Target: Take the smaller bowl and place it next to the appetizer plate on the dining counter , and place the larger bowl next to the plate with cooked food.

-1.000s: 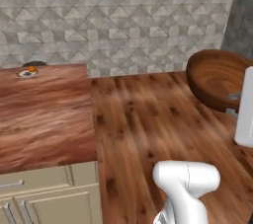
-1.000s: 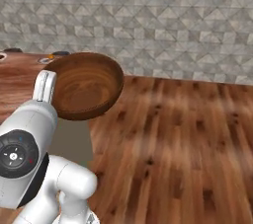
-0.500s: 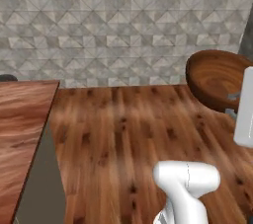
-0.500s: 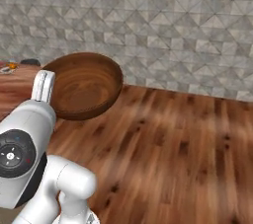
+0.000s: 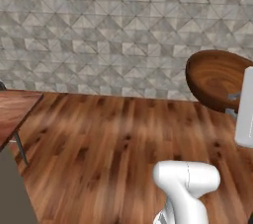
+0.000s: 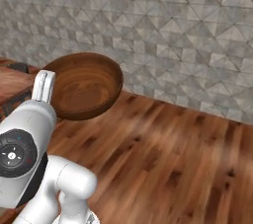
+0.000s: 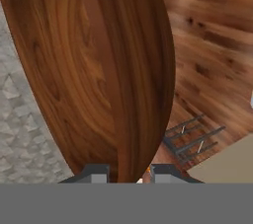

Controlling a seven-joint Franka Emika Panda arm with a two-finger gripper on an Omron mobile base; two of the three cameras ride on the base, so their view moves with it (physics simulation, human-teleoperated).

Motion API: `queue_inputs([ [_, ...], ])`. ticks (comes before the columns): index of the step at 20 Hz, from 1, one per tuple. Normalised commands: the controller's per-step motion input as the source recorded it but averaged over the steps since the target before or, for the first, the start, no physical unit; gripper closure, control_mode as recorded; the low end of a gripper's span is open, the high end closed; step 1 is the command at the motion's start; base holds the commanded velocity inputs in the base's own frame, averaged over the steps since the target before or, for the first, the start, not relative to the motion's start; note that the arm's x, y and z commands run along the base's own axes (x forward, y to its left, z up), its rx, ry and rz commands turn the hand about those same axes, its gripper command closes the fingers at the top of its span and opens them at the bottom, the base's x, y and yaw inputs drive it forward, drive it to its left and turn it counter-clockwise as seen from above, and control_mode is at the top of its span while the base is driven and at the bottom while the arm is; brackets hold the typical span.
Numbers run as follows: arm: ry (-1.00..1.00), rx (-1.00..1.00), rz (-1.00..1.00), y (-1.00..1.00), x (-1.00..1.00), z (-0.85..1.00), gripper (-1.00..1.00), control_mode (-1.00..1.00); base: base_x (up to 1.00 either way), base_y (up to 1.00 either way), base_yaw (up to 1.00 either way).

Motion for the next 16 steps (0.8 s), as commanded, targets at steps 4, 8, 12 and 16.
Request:
queue_inputs([
  [4,0.0,0.0,0.0,0.0,0.0,0.0,1.0,1.0,1.0,-1.0,0.39],
  [8,0.0,0.0,0.0,0.0,0.0,0.0,1.0,1.0,1.0,-1.0,0.41],
  [12,0.0,0.0,0.0,0.0,0.0,0.0,1.0,1.0,1.0,-1.0,0.45],
  [16,0.0,0.0,0.0,0.0,0.0,0.0,1.0,1.0,1.0,-0.97,0.5],
])
